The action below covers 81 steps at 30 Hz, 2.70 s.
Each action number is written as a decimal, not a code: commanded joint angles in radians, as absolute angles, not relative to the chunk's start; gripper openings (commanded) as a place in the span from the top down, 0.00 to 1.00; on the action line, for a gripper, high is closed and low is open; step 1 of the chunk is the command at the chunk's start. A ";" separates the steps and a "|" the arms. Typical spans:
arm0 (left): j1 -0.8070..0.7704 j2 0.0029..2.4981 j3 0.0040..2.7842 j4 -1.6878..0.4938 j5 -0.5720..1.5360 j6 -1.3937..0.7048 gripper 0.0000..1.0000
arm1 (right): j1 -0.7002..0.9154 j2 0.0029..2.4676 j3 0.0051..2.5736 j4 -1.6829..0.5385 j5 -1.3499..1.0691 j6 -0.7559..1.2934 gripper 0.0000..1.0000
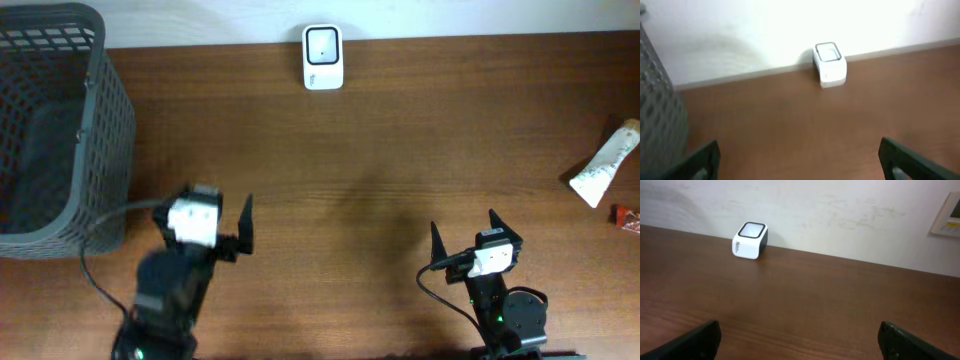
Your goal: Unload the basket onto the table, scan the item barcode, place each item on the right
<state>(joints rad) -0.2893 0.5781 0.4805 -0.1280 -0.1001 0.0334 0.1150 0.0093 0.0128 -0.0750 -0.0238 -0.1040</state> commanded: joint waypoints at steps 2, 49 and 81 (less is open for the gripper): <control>-0.254 0.306 0.175 0.080 -0.093 0.049 0.01 | 0.109 0.003 0.006 -0.080 -0.015 -0.097 0.01; -0.043 0.005 0.009 -0.084 0.023 0.020 0.01 | 0.109 0.003 0.006 -0.080 -0.015 -0.097 0.02; -0.043 0.005 0.009 -0.084 0.023 0.020 0.01 | 0.001 0.003 0.006 -0.081 0.030 0.001 0.01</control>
